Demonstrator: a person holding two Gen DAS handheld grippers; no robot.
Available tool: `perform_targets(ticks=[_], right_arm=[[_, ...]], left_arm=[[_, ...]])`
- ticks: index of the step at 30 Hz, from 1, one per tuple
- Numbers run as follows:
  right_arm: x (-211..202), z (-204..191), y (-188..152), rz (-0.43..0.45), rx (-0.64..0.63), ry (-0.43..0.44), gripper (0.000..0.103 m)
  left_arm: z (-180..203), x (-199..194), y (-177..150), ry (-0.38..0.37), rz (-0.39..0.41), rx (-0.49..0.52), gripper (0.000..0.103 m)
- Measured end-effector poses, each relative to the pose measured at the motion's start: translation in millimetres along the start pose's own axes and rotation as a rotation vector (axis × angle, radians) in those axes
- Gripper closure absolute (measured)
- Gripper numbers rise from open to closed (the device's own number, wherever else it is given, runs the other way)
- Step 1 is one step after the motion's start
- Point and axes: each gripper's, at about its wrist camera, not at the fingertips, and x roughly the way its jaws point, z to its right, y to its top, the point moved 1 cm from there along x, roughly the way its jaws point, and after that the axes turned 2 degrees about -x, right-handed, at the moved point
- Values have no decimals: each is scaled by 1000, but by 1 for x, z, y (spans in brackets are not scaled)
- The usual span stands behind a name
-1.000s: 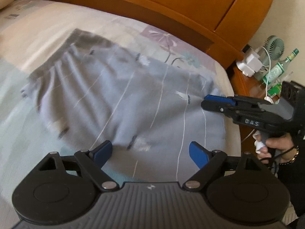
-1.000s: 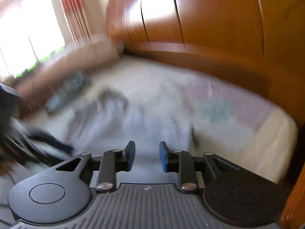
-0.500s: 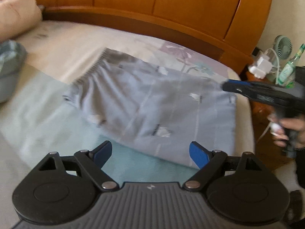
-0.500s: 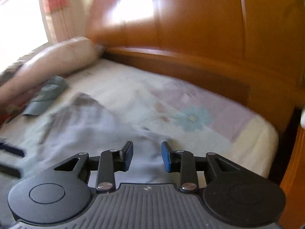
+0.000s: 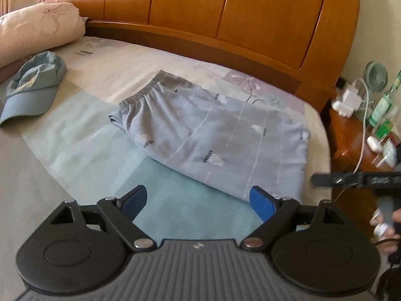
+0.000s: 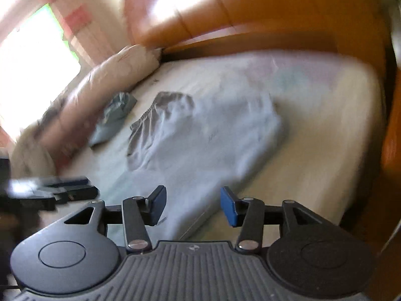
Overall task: Fold clothes
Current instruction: 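Withdraw both open tools from the folded sweatpants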
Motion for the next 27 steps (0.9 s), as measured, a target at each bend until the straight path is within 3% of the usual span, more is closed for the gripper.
perform_targets(ticks=[4,10,16,17,18,19,27], right_arm=[[15,17,-9,-8,180,44,50],[30,19,-5,11,299,83,46],[27,12,-33,-21,331,145,47],[28,10,-33,-29,318,134,52],[30,7,-33,-38,303,122,74],[31,5,-34,-46,274,86,90],[23,-12,-37,-59,221,82,93]], left_arm=[[1,-5,-5,-17,18,-42,14],[0,-16,-12,-34,34,-71,14],[-6,-26,-23,-48,45,-102,14],[-7,-28,-24,-49,47,-109,14],[-8,-29,-26,-50,49,-116,14],[-8,-31,-27,-51,52,-122,14],[-17,-51,-35,-30,82,-144,14]])
